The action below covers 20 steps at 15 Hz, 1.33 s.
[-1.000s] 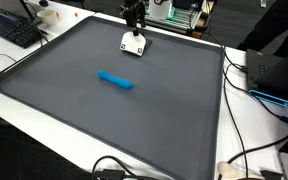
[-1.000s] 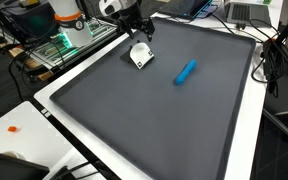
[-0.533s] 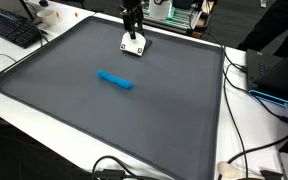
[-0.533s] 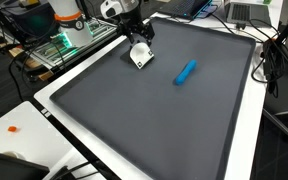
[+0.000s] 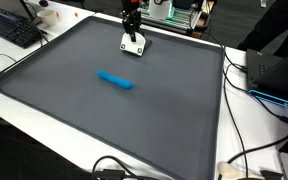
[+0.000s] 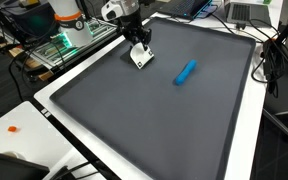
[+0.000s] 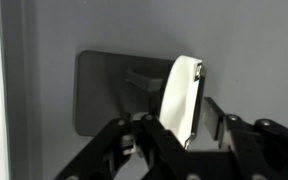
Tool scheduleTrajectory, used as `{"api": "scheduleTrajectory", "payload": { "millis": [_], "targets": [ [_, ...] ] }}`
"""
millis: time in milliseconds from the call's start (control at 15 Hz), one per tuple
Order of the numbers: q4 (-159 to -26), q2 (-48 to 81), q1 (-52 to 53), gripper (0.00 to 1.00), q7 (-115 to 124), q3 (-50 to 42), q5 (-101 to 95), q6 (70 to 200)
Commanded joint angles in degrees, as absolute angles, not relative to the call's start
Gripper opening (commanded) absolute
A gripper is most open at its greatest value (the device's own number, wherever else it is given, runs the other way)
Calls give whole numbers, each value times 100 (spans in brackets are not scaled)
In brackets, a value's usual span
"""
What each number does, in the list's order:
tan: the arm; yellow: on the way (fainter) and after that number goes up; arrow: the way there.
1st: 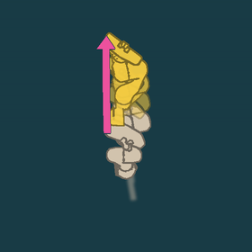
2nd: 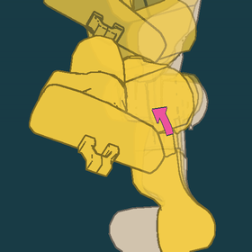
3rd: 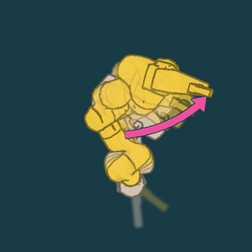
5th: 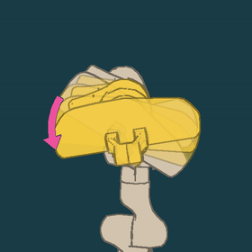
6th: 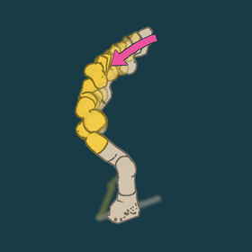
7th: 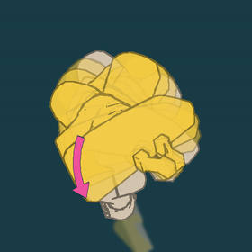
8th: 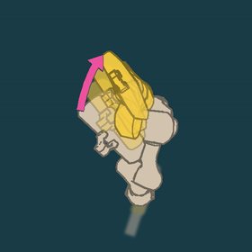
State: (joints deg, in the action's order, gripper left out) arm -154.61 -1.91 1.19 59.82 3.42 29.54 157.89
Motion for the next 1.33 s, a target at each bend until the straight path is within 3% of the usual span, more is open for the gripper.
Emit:
{"api": "scheduleTrajectory", "payload": {
  "millis": [0,133,200,733,1267],
  "targets": [
    [-15494,-129,165,19,6234,332,2787,15963],
    [-15486,-125,169,4,6282,331,2775,15985],
    [-15478,-122,171,1,6307,332,2766,15996],
    [-15212,-163,176,1,6496,314,2914,15993],
    [-14108,-44,111,1,6514,283,1572,15276]
  ]
}}
